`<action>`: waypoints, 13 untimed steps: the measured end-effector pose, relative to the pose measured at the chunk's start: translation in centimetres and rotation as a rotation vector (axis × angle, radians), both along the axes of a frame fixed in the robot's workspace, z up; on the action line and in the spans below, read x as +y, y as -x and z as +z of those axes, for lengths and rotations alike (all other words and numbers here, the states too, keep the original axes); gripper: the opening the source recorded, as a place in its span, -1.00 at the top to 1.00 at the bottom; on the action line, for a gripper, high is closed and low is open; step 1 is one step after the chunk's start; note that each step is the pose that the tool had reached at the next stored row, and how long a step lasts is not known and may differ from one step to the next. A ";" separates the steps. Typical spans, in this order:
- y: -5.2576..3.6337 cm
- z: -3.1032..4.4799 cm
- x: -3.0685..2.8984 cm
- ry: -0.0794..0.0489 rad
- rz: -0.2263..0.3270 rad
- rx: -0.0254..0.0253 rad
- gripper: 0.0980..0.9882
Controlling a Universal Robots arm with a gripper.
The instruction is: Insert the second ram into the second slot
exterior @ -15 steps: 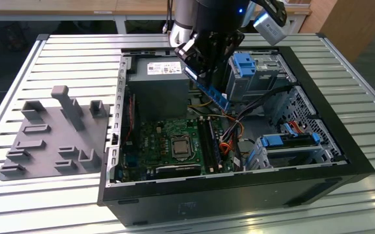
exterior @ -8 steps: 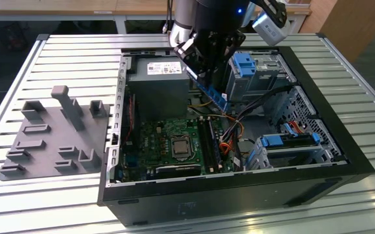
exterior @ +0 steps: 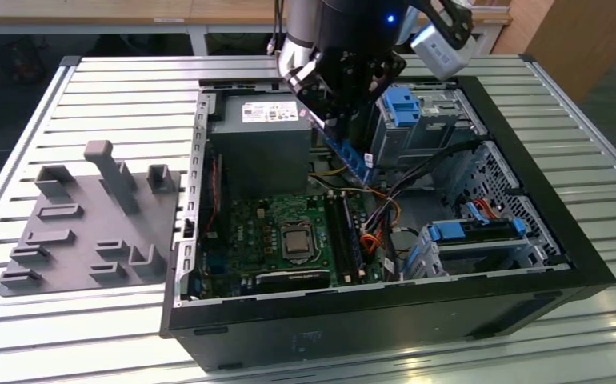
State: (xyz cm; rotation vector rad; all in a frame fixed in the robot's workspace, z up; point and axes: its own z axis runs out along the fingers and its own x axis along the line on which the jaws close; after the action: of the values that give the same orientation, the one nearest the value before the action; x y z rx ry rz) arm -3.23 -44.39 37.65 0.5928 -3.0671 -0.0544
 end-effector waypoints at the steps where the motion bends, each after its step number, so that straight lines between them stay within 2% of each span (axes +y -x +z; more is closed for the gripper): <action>1: 0.00 0.00 0.00 0.000 -0.007 0.0000 0.92; 8: 0.00 0.00 0.00 0.000 -0.076 0.0001 0.92; 13: 0.00 -0.01 0.00 0.001 -0.169 0.0001 0.92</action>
State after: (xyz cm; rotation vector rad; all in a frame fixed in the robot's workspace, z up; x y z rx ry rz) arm -3.23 -44.39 37.63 0.3323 -3.1089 -0.0546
